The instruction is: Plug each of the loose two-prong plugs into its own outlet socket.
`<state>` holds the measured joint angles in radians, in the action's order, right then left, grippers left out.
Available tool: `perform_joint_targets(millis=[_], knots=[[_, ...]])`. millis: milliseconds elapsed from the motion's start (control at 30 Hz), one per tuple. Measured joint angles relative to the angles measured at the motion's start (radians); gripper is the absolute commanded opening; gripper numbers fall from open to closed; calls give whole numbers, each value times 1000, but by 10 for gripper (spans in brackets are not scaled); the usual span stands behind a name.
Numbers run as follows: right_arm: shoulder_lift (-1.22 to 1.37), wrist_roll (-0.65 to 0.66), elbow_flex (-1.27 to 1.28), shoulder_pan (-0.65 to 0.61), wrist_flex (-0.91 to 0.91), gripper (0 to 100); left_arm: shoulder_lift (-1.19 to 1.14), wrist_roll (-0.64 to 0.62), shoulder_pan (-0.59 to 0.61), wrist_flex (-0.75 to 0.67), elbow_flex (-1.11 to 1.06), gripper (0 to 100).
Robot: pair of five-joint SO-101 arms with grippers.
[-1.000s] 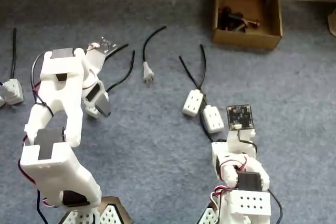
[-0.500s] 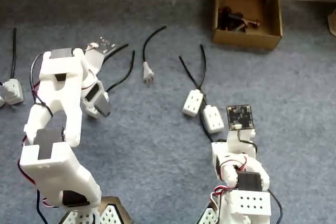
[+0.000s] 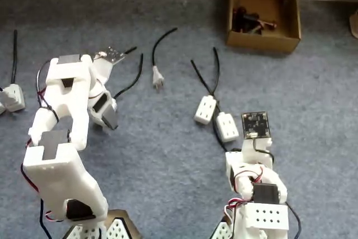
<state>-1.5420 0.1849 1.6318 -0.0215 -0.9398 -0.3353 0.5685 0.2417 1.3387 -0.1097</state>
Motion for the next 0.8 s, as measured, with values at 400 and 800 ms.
perform_joint_targets(millis=[400,800], knots=[[0,0,0,0,0,9,-9,-6,0,0,3,242],[0,0,0,0,0,9,-9,-6,0,0,3,123]])
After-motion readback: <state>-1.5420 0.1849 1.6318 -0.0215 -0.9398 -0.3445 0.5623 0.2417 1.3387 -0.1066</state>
